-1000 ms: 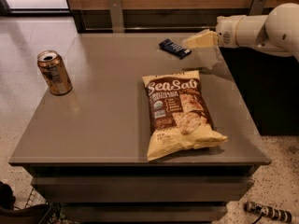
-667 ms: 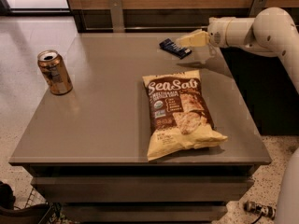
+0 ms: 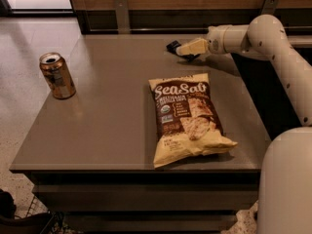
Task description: Move rxbar blueberry near orange can
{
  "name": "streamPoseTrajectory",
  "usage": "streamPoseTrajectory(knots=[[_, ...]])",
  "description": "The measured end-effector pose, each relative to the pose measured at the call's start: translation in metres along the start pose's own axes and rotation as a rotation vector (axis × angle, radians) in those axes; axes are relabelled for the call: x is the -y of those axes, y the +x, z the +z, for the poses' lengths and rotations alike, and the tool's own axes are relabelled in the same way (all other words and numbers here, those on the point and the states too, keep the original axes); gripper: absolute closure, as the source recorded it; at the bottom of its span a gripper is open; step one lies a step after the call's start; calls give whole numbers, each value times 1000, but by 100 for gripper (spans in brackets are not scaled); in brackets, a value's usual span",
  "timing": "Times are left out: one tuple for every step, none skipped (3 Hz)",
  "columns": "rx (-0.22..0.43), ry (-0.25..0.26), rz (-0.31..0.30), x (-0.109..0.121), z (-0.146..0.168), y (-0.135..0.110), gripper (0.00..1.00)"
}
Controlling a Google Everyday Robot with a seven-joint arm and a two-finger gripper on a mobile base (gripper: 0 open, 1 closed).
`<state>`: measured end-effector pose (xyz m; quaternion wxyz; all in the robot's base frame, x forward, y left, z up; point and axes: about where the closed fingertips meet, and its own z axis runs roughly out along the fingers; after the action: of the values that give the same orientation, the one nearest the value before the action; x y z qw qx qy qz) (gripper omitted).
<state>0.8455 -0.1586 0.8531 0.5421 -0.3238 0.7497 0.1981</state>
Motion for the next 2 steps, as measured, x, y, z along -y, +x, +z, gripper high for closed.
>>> streamPoseTrajectory(knots=[[-47,-38,-11,-3,12,24,0],[-59,-69,-16,-8,15,36,0]])
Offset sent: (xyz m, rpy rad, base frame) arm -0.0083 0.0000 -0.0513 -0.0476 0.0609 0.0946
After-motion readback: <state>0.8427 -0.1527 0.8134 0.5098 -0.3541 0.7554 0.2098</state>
